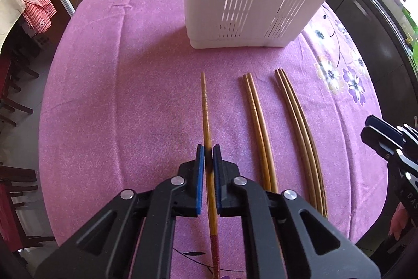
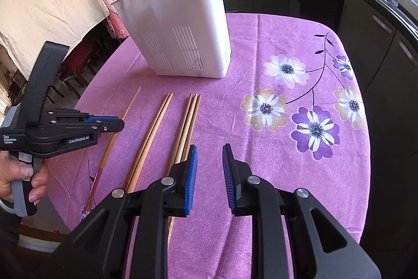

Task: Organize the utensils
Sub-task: 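Lower the left gripper onto a wooden chopstick and grasp it, then lift the chopstick with the left gripper while the right gripper grasps another chopstick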

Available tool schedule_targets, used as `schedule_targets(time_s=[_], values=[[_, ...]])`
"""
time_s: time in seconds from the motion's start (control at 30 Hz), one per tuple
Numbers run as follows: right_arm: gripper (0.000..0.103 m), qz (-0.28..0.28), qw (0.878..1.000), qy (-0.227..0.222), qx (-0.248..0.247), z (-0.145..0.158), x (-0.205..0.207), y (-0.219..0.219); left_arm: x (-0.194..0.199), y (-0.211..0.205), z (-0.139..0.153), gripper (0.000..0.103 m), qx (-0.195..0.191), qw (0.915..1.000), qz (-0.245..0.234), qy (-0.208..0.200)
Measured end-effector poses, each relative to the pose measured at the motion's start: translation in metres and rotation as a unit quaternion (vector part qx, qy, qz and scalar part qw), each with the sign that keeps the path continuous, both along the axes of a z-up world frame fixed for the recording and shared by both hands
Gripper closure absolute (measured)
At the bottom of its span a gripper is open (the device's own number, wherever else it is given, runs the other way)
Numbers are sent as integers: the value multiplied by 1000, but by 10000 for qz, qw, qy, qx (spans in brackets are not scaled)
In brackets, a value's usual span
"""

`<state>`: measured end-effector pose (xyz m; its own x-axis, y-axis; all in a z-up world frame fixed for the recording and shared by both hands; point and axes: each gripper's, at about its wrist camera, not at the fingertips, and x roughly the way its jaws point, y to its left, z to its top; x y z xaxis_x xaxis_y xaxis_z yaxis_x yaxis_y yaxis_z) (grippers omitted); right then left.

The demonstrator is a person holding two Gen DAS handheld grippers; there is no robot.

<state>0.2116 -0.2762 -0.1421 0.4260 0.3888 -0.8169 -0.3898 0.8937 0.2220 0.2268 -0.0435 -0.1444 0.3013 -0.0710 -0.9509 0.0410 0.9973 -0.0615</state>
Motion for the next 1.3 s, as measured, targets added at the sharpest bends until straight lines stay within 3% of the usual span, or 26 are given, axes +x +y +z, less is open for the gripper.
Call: schedule_targets(time_s=[0.1,0.33,0.6,1.3], values=[[77,52,9998,158,68,-4,8,5,-10,7,20,96,-23,9996,-15,-296],[76,228,9980,593,12,-23,29,30,-47,22,66,96,-126,9946,5,-1030],[87,272,9965,712,-350,-34,44,51,-88,29,103,96,-83,9835,-25,-1805],[90,464,9903,686,-1116,-48,44,106,-102,30,104,96,-61,9807,-152,-1947]])
